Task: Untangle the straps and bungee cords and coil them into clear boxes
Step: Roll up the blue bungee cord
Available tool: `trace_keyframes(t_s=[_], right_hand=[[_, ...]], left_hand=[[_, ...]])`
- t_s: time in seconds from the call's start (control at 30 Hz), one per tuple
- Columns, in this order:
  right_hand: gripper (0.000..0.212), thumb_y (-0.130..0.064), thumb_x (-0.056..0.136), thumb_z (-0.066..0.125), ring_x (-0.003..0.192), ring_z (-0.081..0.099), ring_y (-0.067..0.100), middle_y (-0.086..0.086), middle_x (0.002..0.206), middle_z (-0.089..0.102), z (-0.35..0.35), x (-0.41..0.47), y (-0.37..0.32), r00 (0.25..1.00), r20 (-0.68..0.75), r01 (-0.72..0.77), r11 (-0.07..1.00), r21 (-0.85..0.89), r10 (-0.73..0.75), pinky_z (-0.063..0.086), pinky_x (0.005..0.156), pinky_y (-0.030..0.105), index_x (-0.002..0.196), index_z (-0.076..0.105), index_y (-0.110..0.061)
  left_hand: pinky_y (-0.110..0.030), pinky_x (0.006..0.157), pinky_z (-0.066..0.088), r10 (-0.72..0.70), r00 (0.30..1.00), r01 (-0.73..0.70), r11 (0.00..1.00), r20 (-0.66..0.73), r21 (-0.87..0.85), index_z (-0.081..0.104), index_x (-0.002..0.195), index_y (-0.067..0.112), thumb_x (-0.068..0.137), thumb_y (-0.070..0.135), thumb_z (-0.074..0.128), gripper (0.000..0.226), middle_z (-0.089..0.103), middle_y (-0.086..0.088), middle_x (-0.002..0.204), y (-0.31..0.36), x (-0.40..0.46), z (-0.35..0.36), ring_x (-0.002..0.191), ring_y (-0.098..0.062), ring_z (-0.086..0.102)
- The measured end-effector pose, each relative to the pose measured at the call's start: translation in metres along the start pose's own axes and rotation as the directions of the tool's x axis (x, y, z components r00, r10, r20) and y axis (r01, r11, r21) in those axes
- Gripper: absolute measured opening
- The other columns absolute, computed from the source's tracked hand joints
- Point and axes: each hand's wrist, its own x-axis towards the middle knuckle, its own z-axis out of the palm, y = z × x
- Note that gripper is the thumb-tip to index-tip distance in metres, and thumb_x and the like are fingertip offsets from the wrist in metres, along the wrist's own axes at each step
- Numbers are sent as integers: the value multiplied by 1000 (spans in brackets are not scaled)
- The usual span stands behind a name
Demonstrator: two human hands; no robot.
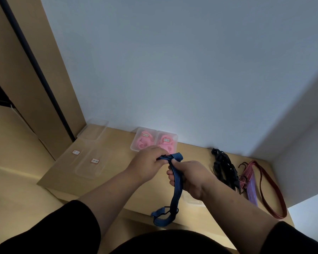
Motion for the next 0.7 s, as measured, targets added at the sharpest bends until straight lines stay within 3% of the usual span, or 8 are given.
trace_keyframes(t_s=[0.17,0.23,0.3,0.37,0.43,0.53,0.6,0.7], right_hand=[[52,-51,98,59,61,66,22,13,77,70,4,2,2,999,-18,-28,997,73,29,59,61,31,97,72,-1],[48,-48,99,60,58,65,22,12,75,69,5,3,3,999,-42,-27,998,64,30,58,59,30,95,72,-1],[43,-41,99,63,57,64,22,12,74,68,5,5,4,998,-62,-5,997,72,10,57,58,30,94,73,1],[41,-37,99,65,57,65,21,13,72,69,5,7,3,994,-101,35,998,61,-29,57,57,31,94,74,3],[41,-37,99,63,57,66,21,12,72,71,4,9,0,989,-130,73,997,38,-68,57,58,30,95,74,3],[39,-34,101,61,59,67,21,11,72,71,4,10,-3,987,-122,109,994,16,-107,58,59,31,99,72,4],[37,-32,102,60,61,67,20,11,73,72,5,11,-2,987,-104,118,993,-29,-121,59,62,31,101,71,4],[36,-31,103,60,64,68,20,17,84,75,7,11,1,990,-80,114,990,-82,-120,59,65,32,101,74,3]], left_hand=[[-36,85,53,227,974,-227,964,13,140,73,113,5,92,6,67,22,69,-8,105,1,-4,-3,97,-23,64],[-38,79,55,352,936,-347,916,16,202,74,109,-1,86,0,70,23,71,-14,99,1,-5,-2,91,-30,67],[-32,81,52,342,940,-338,928,5,157,74,110,2,87,2,70,23,70,-10,100,-1,-3,-1,93,-24,66],[-23,86,48,163,986,-163,986,37,16,71,116,12,92,14,69,25,66,1,107,-6,-3,1,98,-11,61],[-27,85,53,-112,988,131,974,110,-187,62,127,20,95,29,66,35,63,6,111,-9,-6,3,96,-8,62],[-39,62,59,-425,860,507,660,281,-555,62,119,17,100,46,55,36,71,-7,97,-8,-8,4,74,-20,68],[-35,53,55,-471,808,579,517,355,-630,65,108,11,99,49,54,40,72,-12,84,-7,-9,3,64,-24,64],[-34,56,55,-438,819,567,517,370,-642,69,102,5,100,29,61,25,72,-12,81,-6,-6,2,62,-22,65]])
